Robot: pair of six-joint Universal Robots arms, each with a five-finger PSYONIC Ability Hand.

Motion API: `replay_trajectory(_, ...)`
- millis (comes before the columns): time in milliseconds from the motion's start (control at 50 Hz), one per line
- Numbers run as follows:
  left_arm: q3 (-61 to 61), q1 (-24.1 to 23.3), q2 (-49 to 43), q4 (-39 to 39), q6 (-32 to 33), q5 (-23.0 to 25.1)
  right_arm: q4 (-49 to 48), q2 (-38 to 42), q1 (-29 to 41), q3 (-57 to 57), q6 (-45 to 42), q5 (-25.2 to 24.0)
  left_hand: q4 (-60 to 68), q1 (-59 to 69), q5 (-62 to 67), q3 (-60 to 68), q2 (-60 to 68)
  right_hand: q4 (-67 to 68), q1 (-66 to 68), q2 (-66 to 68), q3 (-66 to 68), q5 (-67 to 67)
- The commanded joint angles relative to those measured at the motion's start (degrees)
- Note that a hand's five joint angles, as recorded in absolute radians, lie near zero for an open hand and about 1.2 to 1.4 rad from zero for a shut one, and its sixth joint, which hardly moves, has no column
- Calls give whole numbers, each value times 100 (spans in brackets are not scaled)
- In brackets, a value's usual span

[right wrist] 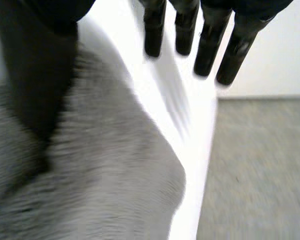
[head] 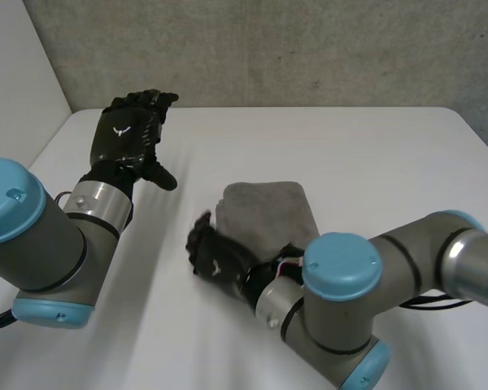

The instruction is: Fold the towel.

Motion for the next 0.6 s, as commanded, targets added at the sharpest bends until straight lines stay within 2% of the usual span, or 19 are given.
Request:
replay_trajectory(20,20,-69,-32,7,2,10,-486,-1170,-393,616,2841,546,109,116,100,118,106,-691,-637,-590,-633,-596)
replay_trajectory(40,37,-104,-40,7,2,19,-486,-1172,-394,617,2847,547,109,116,100,118,106,-691,-637,-590,-633,-596)
replay_trajectory(80,64,-131,-84,7,2,19,-381,-1592,-525,783,3914,608,109,116,100,118,106,-691,-637,-590,-633,-596)
replay_trajectory(140,125,-254,-251,16,2,19,-257,-1744,-658,846,4341,644,109,116,100,118,106,-691,-637,-590,-633,-596)
replay_trajectory(180,178,-333,-348,16,2,19,118,-1884,-1121,907,4971,670,109,116,100,118,106,-691,-637,-590,-633,-596)
replay_trajectory(240,292,-500,-620,-37,2,19,505,-1902,-1535,855,5376,627,109,116,100,118,106,-691,-637,-590,-633,-596)
replay_trajectory(360,644,-974,-1315,-98,11,19,911,-1770,-1792,600,5739,609,160,167,151,168,156,-691,-637,-590,-633,-596)
replay_trajectory(440,1012,-1237,-1832,-317,28,10,1148,-1131,-1809,284,5940,618,176,183,168,185,173,-691,-637,-590,-633,-596)
replay_trajectory(600,1636,-1344,-2588,-862,63,-7,1517,-251,-1774,-173,5958,539,210,217,201,218,207,-691,-637,-590,-633,-596)
